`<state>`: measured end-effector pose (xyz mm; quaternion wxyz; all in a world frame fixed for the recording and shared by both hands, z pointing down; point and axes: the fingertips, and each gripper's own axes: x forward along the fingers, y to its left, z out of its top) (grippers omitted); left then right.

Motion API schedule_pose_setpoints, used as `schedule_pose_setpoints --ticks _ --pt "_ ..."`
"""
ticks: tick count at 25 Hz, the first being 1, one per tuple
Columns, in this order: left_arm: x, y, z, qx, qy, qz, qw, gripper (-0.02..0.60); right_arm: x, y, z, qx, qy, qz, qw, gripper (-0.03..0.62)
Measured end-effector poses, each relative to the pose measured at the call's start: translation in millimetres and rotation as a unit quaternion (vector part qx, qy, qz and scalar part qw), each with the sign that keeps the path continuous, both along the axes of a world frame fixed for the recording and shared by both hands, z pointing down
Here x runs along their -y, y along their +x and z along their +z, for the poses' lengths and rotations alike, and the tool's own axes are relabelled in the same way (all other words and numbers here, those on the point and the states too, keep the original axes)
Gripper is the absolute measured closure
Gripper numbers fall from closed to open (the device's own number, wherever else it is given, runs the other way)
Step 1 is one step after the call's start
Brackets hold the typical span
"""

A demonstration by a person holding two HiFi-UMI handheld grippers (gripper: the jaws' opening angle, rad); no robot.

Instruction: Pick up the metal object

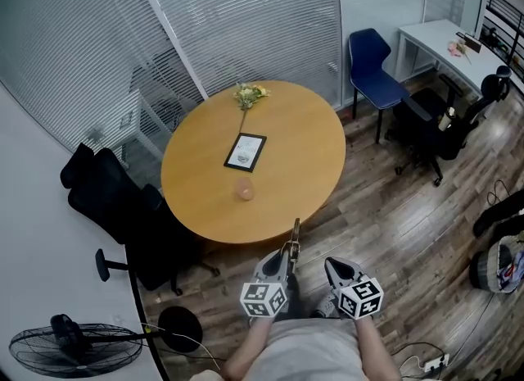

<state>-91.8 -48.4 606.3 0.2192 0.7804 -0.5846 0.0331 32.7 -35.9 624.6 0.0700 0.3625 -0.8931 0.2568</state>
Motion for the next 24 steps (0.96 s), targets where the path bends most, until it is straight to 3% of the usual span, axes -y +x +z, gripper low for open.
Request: schedule_pose_setpoints --ticks 24 --pt "7.0 7.9 -4.5 0.003 0.004 0.022 0.9997 0.56 5.4 -6.7 -2.6 0.007 0.006 -0.006 1.0 0.596"
